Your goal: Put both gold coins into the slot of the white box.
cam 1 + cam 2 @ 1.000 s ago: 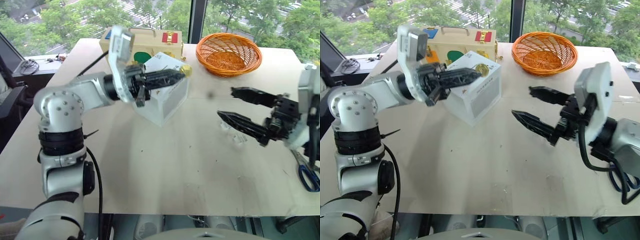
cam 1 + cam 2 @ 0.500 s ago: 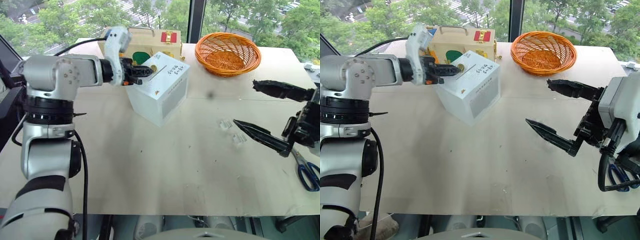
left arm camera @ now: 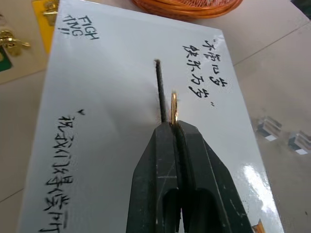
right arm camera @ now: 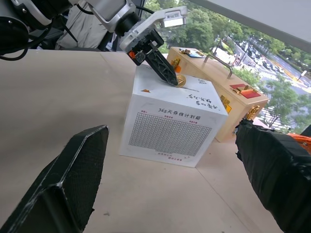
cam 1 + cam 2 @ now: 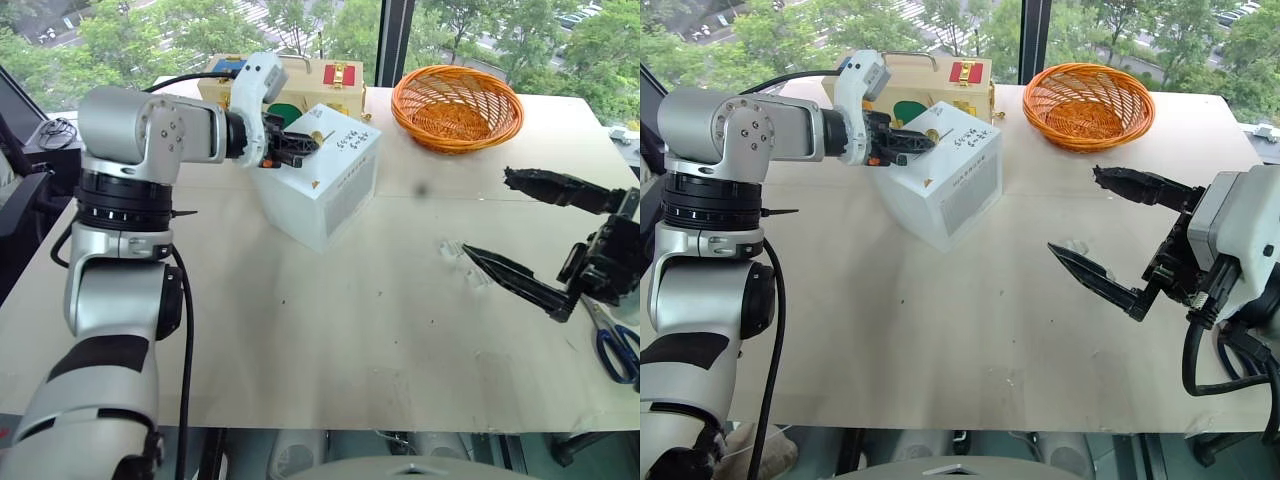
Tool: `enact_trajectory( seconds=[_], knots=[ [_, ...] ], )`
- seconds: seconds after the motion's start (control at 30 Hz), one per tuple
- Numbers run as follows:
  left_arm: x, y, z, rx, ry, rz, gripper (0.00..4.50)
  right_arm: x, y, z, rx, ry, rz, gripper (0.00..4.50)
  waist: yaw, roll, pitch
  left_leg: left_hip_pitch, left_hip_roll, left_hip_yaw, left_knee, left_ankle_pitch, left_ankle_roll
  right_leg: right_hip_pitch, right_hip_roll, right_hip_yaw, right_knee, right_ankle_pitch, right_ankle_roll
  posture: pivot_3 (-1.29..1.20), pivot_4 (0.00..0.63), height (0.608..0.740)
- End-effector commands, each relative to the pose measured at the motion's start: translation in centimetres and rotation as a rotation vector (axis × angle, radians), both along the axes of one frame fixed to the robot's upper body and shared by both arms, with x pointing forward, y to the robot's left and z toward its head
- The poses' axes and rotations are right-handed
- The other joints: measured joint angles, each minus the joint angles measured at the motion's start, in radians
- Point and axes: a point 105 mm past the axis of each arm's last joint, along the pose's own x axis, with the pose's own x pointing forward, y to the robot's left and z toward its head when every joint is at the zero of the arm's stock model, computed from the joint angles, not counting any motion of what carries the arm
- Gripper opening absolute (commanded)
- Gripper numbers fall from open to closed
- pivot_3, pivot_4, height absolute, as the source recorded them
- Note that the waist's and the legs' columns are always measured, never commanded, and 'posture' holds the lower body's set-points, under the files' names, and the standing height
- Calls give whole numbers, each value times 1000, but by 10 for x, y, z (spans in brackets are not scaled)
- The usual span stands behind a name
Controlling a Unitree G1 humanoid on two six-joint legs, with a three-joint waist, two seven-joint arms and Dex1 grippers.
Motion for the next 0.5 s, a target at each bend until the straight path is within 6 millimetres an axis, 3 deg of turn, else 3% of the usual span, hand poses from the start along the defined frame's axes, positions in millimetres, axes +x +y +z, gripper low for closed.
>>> enact_trajectory(
  seconds=[0.03,0.5],
  knots=[
    [-1,3,3,42,-13,25,0,-2,1,5,3,-33,-4,4463,0,0,0,0,0,0,0,0,0,0,0,0,0,0,0,0,150,740],
    [7,9,5,92,-50,81,0,-3,-1,-1,2,-10,-10,4463,-1,0,-1,2,0,0,0,0,0,1,0,1,2,0,0,0,150,740]
  ],
)
